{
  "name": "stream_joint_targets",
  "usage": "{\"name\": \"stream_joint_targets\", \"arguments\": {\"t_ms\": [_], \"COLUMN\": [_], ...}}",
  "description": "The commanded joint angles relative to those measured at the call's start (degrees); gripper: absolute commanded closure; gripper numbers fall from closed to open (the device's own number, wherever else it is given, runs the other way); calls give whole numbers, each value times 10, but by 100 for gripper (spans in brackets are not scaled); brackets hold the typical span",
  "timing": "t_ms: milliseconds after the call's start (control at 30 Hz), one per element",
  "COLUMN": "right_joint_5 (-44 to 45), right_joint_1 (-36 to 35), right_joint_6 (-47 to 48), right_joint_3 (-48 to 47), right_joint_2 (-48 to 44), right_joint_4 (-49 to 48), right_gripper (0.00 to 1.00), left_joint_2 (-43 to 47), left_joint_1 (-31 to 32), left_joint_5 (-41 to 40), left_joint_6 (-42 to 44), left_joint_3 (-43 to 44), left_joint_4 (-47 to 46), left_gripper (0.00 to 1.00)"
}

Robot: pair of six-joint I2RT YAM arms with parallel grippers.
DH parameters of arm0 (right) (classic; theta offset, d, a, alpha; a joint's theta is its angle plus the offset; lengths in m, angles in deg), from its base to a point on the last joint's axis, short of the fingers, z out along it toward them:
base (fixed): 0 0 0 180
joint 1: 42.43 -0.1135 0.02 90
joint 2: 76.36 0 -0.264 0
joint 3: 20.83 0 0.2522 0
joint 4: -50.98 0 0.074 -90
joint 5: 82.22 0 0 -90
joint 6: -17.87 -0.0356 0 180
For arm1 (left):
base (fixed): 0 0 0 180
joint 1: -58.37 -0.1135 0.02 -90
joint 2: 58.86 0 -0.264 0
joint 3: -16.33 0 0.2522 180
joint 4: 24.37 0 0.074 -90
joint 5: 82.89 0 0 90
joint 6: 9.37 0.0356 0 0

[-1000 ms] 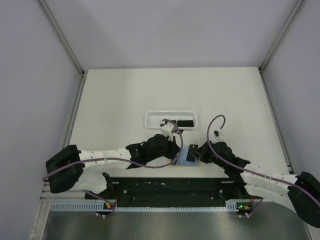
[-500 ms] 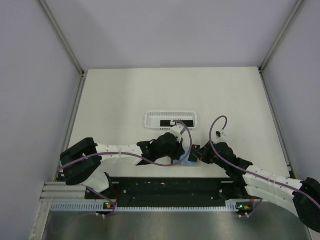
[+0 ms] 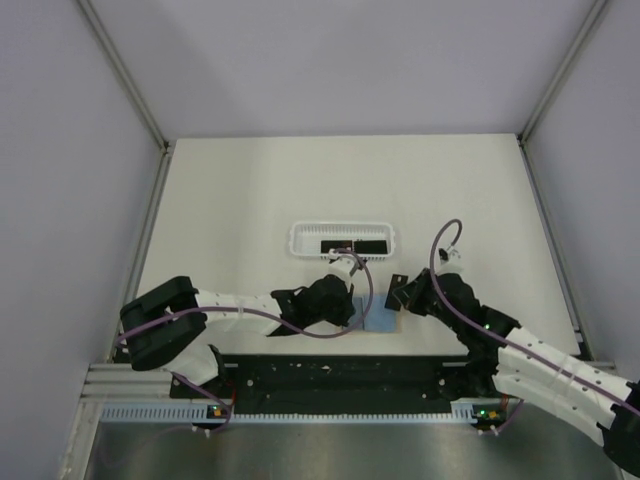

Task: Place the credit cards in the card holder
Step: Insert the credit card into the card holder.

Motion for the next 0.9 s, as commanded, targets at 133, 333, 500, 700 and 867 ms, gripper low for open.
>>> {"name": "stream_joint_targets", "arguments": {"t_ms": [133, 333, 500, 700, 867], "right_joint_5": [-38, -156, -195, -115, -47], "right_joint_1": [3, 3, 3, 2, 2], "right_joint_6": [65, 46, 39, 47, 56], "right_joint_3": [-91, -94, -98, -117, -124], "right_joint_2": [43, 184, 281, 273, 218], "right_joint_4": [2, -120, -143, -13, 82], "right_gripper": [100, 100, 100, 100, 100], "left_joint_2": [19, 31, 38, 45, 41], "left_joint_1": [0, 0, 0, 0, 0], "left_joint_5": [-13, -22, -29, -33, -33], "left_joint_6": [-12, -13, -12, -15, -14], "left_joint_3": [-18, -24, -31, -38, -38], "left_joint_4": [-17, -14, -13, -10, -12], "left_gripper": [100, 100, 100, 100, 100]}}
